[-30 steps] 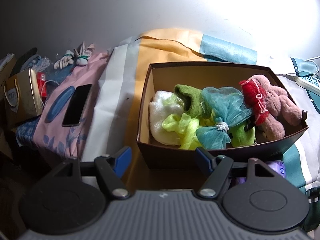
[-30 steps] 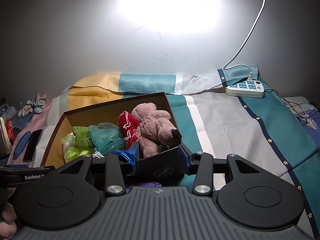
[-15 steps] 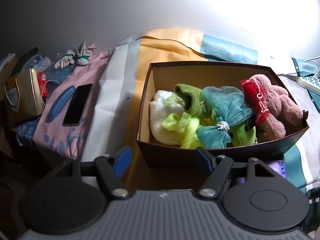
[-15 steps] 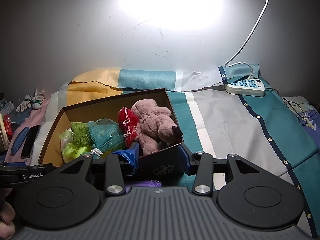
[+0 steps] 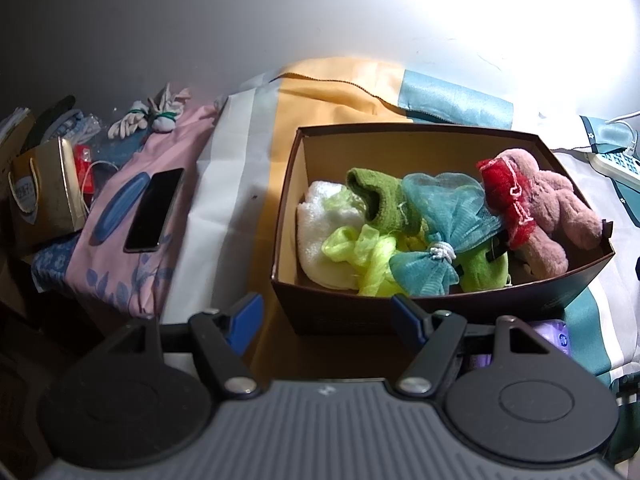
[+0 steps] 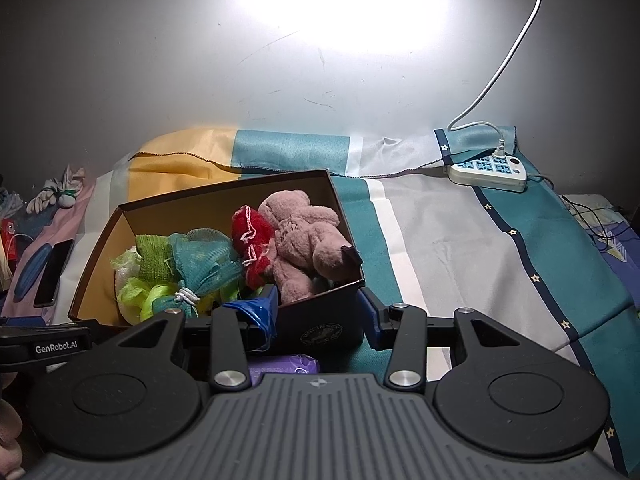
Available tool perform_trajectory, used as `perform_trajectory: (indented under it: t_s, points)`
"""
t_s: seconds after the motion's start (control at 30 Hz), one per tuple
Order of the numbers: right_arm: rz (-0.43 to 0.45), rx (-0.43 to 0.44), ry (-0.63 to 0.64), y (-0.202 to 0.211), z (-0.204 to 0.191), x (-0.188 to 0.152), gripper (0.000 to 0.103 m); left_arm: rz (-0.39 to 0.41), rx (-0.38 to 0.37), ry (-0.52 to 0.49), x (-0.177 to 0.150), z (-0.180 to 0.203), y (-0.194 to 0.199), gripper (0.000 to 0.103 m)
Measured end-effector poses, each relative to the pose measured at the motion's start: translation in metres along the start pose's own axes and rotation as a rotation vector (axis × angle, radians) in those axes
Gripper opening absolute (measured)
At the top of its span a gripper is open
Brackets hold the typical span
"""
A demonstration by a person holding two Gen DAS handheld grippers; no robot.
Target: Organize soft objects
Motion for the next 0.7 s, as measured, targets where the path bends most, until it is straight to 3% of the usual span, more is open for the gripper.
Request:
perform_trajectory:
  t_s: [0.7]
  points:
    - [-0.005,-0.011,0.051,-0.0012,-0.0096,0.0000,0.028,0.007,-0.003,0.004,-0.0005,0.0003,0.0019,0.073]
Point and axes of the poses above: each gripper's, at about its wrist camera, not at the fingertips, and y roughly against the way its jaws point, z to its right, x to its top, the point moved 6 cm from there along -y, roughly the way its jaws point, and after that the axes turned 15 degrees about -x, right-handed, at the moved point
